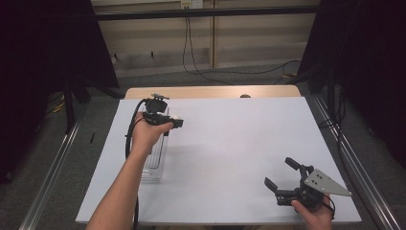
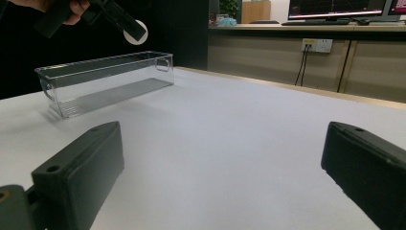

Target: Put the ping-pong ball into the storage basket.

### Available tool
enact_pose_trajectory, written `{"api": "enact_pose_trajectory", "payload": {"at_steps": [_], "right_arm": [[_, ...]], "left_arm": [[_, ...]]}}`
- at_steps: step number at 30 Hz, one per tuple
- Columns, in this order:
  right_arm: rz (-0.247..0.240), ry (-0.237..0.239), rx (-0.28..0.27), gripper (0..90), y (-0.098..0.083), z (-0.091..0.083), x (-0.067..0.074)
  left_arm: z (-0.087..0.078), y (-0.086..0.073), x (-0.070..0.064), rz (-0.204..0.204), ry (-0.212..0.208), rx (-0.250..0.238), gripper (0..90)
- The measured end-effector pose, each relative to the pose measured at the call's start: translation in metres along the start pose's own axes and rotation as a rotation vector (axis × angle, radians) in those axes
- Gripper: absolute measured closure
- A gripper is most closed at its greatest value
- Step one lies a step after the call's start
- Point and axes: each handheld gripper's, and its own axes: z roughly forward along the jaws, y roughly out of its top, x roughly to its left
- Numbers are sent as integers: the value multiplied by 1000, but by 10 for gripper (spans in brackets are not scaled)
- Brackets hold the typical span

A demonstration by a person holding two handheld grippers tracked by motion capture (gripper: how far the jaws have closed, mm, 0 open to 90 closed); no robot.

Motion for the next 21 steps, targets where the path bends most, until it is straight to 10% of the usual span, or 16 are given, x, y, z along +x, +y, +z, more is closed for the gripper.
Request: {"api": "enact_pose_trajectory", "payload": {"at_steps": [21], "right_arm": [[5,-7,-3,4,0,0,-1]], "left_arm": [[-8,-5,13,-11,32,-2,511]]}}
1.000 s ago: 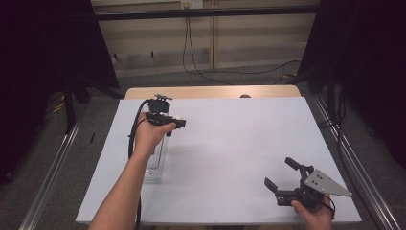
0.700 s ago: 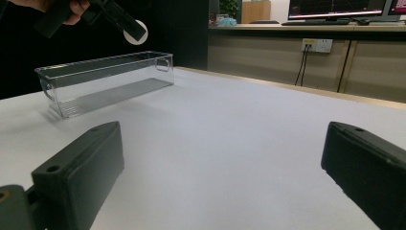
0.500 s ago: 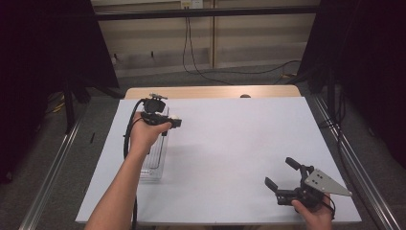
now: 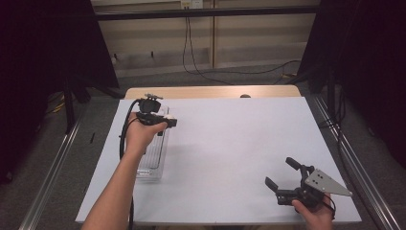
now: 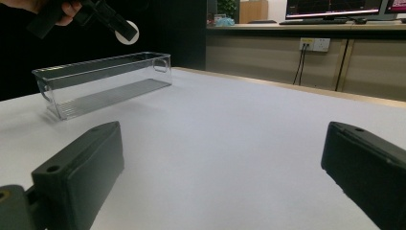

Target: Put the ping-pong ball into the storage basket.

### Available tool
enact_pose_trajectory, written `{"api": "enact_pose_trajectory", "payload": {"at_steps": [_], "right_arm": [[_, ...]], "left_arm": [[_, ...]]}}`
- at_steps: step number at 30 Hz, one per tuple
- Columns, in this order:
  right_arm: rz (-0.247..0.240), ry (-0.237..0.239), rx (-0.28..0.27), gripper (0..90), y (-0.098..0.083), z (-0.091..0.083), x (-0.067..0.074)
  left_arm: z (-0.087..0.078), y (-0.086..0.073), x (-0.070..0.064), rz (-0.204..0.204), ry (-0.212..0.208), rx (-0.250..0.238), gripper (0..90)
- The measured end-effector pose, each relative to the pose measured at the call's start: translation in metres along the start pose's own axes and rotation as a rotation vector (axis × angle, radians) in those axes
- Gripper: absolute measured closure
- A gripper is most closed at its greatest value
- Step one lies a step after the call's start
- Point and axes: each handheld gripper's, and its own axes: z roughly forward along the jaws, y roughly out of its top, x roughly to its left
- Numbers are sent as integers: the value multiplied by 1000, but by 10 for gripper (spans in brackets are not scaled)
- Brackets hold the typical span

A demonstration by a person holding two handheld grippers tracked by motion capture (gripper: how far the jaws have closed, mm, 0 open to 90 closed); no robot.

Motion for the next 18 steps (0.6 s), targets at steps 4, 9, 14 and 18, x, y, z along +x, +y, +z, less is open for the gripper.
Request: {"api": "enact_pose_trajectory", "payload": {"at_steps": [4,9,14,18], "right_arm": [[3,2,2,4,0,0,0],[5,-2,-3,5,0,0,0],[4,3,-3,5,0,0,0],[0,3,-1,6,0,0,-1]], "left_arm": [[-1,-1,3,3,0,10,511],[-1,-3,5,-1,17,0,511],[-2,-3,7,-5,18,2,511],[-1,-5,8,-9,32,1,511]]}}
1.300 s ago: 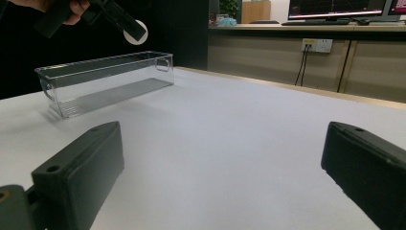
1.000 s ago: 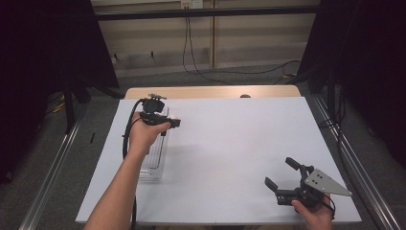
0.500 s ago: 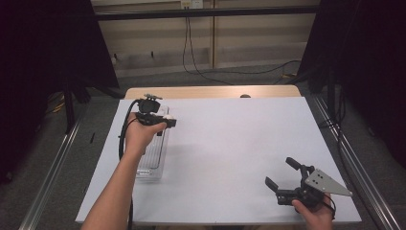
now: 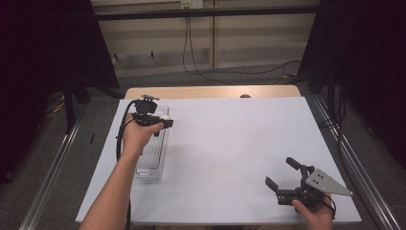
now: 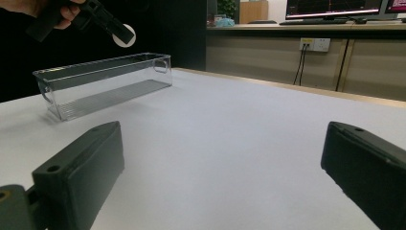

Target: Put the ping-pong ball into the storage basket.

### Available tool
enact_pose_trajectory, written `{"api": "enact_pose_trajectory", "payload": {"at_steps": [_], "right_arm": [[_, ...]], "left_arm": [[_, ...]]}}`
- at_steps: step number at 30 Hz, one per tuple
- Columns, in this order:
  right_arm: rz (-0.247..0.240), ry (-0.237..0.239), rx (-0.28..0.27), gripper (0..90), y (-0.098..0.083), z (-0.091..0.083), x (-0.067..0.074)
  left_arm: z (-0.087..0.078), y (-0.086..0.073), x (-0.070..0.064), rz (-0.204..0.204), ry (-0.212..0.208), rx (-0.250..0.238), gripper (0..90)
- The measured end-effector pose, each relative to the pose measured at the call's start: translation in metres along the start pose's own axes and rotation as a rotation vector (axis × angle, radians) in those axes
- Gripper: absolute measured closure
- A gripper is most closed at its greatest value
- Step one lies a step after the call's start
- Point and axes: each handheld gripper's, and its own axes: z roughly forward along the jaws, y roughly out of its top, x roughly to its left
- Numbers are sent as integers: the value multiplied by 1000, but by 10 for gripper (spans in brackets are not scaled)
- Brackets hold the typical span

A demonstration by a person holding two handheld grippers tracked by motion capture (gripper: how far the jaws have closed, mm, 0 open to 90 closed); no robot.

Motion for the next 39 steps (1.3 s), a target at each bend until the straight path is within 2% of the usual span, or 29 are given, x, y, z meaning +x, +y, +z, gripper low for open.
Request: {"api": "enact_pose_trajectory", "payload": {"at_steps": [4,7,8,9,21,27,28,30,34,39], "right_arm": [[1,0,2,7,0,0,0],[1,3,-2,7,0,0,0],[-1,4,-2,7,0,0,0],[12,-5,-5,7,0,0,1],[-1,1,-1,8,0,0,0],[10,-5,-6,8,0,0,1],[2,1,-2,8,0,0,0],[3,0,-3,8,1,0,0],[4,0,-1,8,0,-1,0],[4,1,-2,8,0,0,0]], "left_arm": [[0,-2,3,2,-4,8,511],[0,-3,5,-4,13,6,511],[0,-4,6,-5,5,13,511],[0,-4,7,-4,8,8,511],[-2,-7,12,-5,20,6,511],[-2,-9,14,-16,22,7,511],[-2,-9,13,-29,27,-5,511],[-3,-9,15,-8,26,12,511],[-3,-10,16,-22,25,8,511],[-2,-11,18,-17,38,5,511]]}}
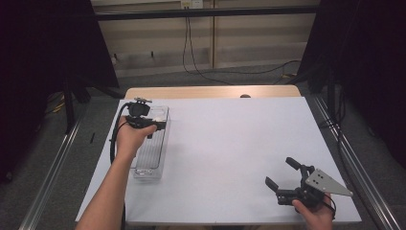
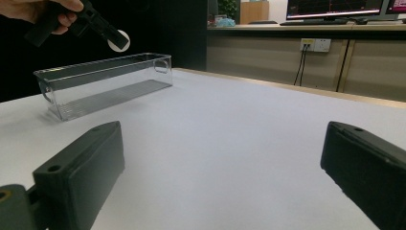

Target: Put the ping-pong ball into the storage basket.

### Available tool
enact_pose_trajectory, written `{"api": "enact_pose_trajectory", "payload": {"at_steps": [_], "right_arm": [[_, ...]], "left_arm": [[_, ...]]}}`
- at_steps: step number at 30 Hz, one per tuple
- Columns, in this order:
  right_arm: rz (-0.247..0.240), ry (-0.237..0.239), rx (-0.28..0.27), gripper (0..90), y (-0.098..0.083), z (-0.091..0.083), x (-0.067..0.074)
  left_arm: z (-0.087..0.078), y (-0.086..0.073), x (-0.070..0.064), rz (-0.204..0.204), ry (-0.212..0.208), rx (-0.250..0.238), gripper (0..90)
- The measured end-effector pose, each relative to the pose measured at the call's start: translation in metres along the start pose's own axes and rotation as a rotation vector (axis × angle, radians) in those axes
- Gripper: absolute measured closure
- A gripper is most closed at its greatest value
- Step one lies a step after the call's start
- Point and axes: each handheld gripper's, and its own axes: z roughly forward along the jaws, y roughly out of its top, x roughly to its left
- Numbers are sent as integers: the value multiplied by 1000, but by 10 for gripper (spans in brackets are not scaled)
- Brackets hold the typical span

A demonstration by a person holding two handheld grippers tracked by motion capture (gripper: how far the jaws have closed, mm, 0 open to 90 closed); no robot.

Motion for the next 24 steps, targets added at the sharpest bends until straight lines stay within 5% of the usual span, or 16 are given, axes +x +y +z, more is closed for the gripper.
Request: {"api": "enact_pose_trajectory", "payload": {"at_steps": [24], "right_arm": [[4,0,1,8,0,0,0]], "left_arm": [[2,-6,7,-14,20,6,511]]}}
